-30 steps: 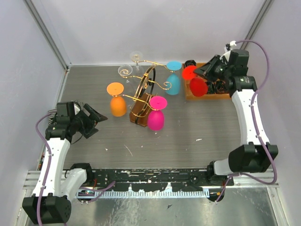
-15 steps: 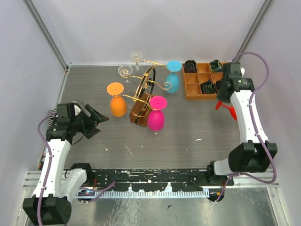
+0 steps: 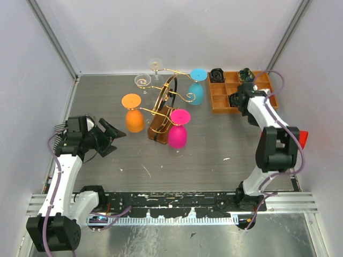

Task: Take the wine glass off the wine glass rack

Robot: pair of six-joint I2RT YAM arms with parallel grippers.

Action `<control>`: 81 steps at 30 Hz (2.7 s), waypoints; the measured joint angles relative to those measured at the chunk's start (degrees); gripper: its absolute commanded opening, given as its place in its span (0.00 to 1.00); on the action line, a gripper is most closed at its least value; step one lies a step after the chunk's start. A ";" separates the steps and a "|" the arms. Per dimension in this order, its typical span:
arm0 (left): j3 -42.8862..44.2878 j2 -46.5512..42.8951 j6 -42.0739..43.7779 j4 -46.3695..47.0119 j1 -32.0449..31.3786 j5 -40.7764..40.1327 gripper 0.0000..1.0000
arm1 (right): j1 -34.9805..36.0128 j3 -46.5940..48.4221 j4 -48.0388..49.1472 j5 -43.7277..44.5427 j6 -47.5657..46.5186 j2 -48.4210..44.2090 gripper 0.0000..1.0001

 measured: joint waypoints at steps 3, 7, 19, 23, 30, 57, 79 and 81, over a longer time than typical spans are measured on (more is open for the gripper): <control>-0.85 -0.04 -0.76 0.74 0.00 0.61 0.89 | 0.48 1.60 0.61 3.30 1.53 7.37 0.01; -1.25 -0.39 -1.11 0.79 0.00 0.76 0.89 | 1.01 2.78 1.77 7.28 3.10 14.25 0.01; -1.25 -0.04 -1.22 1.22 0.00 0.87 0.89 | 1.09 8.96 5.09 15.67 4.74 26.82 0.01; -1.25 0.09 -1.22 1.22 0.00 0.87 0.89 | 1.09 10.21 5.22 17.66 4.39 30.53 0.01; -1.25 0.52 -1.22 1.22 0.00 0.92 0.89 | 1.16 12.15 4.81 19.80 2.89 33.83 0.01; -0.92 1.86 -0.48 0.55 0.00 1.53 0.89 | 1.57 13.22 5.99 16.09 3.26 36.26 0.45; 0.15 1.40 0.22 -1.27 0.00 1.70 0.89 | 7.69 12.81 11.93 -16.44 5.46 23.69 0.61; 0.17 1.05 0.35 -1.44 0.00 1.70 0.89 | 6.73 14.21 12.07 -22.12 6.01 21.94 0.66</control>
